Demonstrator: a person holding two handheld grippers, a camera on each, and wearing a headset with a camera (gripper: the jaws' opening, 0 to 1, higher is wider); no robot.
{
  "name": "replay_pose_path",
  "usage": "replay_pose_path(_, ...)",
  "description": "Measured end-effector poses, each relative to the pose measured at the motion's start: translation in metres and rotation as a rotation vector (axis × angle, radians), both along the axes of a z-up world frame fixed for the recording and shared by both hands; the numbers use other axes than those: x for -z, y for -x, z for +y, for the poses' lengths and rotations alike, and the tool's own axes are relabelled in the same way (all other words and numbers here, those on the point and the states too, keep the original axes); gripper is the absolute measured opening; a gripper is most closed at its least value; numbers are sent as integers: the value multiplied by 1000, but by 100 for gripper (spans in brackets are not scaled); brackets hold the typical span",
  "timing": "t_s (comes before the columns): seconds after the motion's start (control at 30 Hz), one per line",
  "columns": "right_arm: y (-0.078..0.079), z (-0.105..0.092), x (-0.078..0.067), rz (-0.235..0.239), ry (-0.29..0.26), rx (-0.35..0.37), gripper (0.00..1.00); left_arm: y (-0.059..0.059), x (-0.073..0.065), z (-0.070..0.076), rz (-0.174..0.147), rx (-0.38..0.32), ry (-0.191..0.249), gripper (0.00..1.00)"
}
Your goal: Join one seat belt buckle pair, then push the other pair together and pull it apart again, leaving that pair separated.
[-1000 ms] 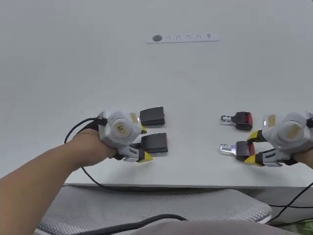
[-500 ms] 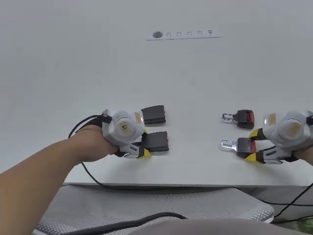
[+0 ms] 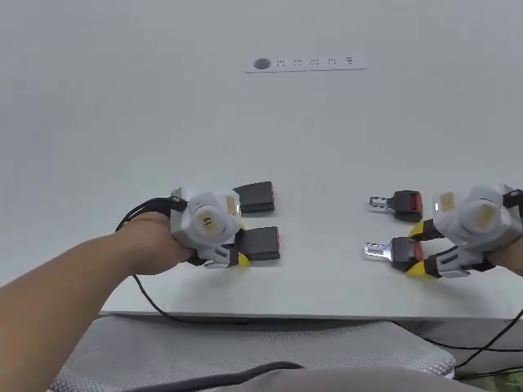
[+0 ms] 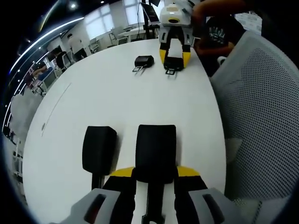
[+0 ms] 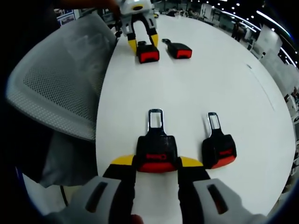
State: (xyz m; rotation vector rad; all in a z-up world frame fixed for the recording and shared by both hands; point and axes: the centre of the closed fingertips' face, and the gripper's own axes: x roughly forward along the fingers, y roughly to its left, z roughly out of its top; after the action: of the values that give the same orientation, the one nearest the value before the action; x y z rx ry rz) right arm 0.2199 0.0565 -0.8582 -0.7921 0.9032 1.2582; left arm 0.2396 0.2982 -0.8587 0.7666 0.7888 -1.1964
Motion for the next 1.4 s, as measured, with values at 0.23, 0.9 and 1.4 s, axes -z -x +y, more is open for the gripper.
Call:
replay_pose_path(0.23, -2, 8, 0, 1, 12, 10, 35, 2, 0, 0, 11, 27, -7, 32)
replay_pose_path(0.9, -5, 79, 6, -20, -61, -46, 35, 4, 1, 0, 24, 60, -1, 32)
replay_pose_path(1.4, -12, 119, 7, -16, -63, -57, 35, 4, 1, -1, 22, 61, -14, 32)
